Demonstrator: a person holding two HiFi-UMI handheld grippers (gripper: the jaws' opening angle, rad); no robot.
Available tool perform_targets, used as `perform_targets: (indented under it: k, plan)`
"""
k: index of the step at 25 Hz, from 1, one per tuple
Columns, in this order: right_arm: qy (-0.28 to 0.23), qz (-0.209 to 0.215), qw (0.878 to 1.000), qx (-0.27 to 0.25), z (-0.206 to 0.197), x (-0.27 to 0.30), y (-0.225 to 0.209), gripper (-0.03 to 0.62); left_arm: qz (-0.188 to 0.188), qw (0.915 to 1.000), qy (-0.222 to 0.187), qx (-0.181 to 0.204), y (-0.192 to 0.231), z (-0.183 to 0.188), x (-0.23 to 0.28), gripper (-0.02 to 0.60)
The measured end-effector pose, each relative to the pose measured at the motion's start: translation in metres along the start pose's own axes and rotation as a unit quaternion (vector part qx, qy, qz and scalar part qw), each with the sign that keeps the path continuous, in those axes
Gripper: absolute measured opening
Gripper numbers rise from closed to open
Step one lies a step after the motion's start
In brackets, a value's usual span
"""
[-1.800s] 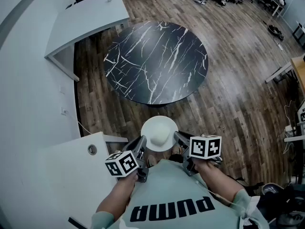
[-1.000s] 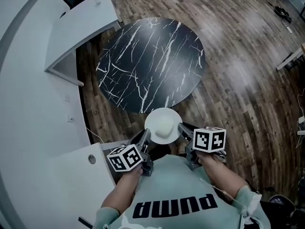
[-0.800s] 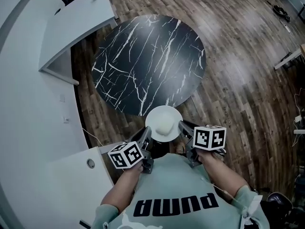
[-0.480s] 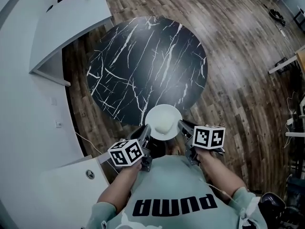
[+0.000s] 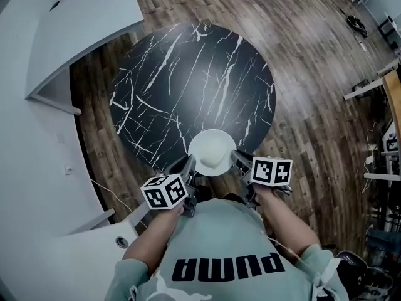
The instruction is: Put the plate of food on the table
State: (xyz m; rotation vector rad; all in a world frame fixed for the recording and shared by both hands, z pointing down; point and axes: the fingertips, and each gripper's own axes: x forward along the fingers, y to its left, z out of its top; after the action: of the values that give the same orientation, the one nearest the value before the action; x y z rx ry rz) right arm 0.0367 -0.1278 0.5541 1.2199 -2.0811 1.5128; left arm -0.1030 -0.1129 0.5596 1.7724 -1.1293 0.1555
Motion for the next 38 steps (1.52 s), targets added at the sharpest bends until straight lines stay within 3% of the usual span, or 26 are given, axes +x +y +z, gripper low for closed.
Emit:
perform_targets:
  k: [9, 28, 38]
  plan:
    - [0.007, -0.019, 1.0, 0.009, 0.023, 0.035, -0.02, 0.046, 0.001, 0.9997, 0.01, 0.021, 0.019, 0.021, 0.04, 0.044]
    - [0.081, -0.014, 0.997, -0.011, 0.045, 0.123, -0.092, 0.048, 0.075, 0.9966, 0.011, -0.032, 0.08, 0.007, 0.129, 0.049]
    - [0.091, -0.029, 0.995, -0.023, 0.045, 0.149, -0.111, 0.048, 0.105, 0.9938, 0.029, -0.021, 0.102, 0.002, 0.154, 0.057]
